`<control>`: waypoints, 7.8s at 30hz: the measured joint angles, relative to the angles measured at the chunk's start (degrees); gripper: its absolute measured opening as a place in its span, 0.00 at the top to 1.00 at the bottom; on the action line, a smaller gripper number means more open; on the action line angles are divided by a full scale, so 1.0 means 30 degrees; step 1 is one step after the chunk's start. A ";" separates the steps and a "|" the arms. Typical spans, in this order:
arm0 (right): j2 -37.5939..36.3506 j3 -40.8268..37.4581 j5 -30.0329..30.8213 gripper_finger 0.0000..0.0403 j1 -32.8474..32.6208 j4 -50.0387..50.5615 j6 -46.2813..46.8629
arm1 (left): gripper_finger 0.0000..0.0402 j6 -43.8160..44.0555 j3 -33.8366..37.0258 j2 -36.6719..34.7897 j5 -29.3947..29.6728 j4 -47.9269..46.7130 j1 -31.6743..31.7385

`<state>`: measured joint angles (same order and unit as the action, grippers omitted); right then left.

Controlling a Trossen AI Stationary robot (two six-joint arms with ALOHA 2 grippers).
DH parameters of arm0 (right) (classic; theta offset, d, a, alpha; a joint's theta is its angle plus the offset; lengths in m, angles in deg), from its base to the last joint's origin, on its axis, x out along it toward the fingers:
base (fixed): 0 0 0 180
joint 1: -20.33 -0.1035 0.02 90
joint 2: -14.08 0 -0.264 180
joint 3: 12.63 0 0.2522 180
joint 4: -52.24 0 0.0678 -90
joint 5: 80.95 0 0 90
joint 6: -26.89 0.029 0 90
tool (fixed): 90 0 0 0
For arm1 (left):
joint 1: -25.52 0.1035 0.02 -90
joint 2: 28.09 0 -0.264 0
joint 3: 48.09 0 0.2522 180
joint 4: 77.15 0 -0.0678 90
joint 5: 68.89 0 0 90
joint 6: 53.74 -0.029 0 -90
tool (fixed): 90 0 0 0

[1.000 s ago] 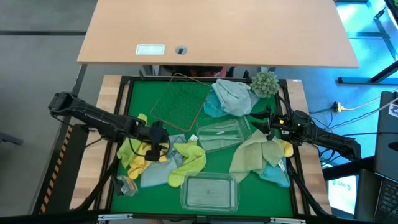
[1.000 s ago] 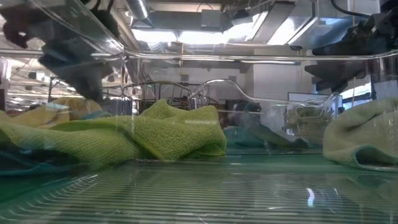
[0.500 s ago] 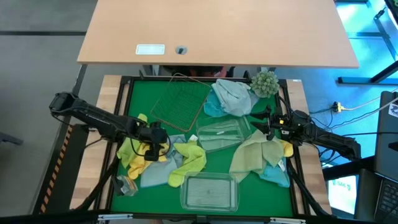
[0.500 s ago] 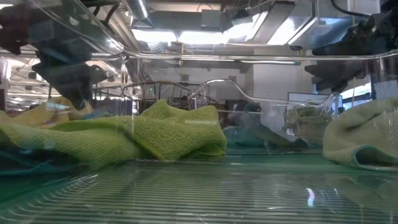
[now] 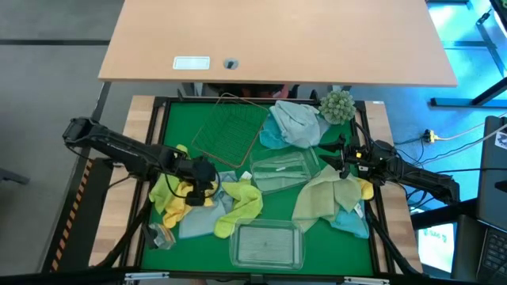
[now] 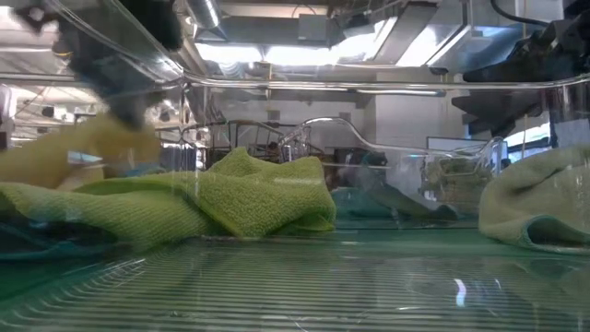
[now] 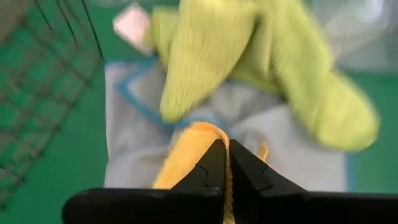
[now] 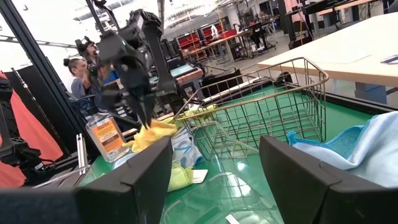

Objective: Sort microfiber towel by color & place in baskets
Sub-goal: Put the left yellow towel into the gold wire basket, then put the green towel into the bottom transparent bin

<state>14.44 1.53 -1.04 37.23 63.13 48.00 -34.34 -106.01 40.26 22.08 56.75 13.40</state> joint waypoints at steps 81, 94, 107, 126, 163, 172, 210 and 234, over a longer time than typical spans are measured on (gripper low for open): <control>0.0000 0.5913 -0.3177 0.40 -0.0011 0.7510 0.0010 | 0.87 -0.6042 -1.4655 1.2480 0.6259 -0.6482 1.0696; 0.1071 0.8371 -0.3366 0.40 -0.0011 1.3305 -0.0011 | 0.70 -0.6011 -1.4658 1.2480 0.6559 -0.6482 1.0684; 0.4490 0.8371 -0.4079 0.40 -0.0011 1.5535 0.0018 | 0.70 -0.6011 -1.4660 1.2473 0.6395 -0.6482 1.0594; 0.9221 0.8364 -0.4206 0.40 -0.0011 1.7413 -0.0008 | 0.70 -0.6011 -1.4660 1.2466 0.6355 -0.6482 1.0596; 1.2590 0.8364 -0.3701 0.96 -0.0018 1.8484 -0.0062 | 0.70 -0.6018 -1.4660 1.2466 0.6363 -0.6460 1.0594; 1.2590 0.8364 -0.5537 0.82 -0.0018 1.8189 0.0386 | 0.70 -0.6018 -1.4660 1.2462 0.6363 -0.6425 1.0601; 1.6612 0.8357 -0.3198 0.50 -0.0018 1.5803 -0.0677 | 0.70 -0.6018 -1.4660 1.2458 0.6370 -0.6336 1.0601; 1.8164 1.0995 -0.3000 0.99 -0.0018 1.8915 -0.0781 | 0.70 -0.6178 -1.4660 1.1886 0.6539 -0.6409 1.0530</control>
<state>68.93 34.52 -10.04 37.17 119.87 45.66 -52.88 -149.99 75.92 41.69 37.52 44.99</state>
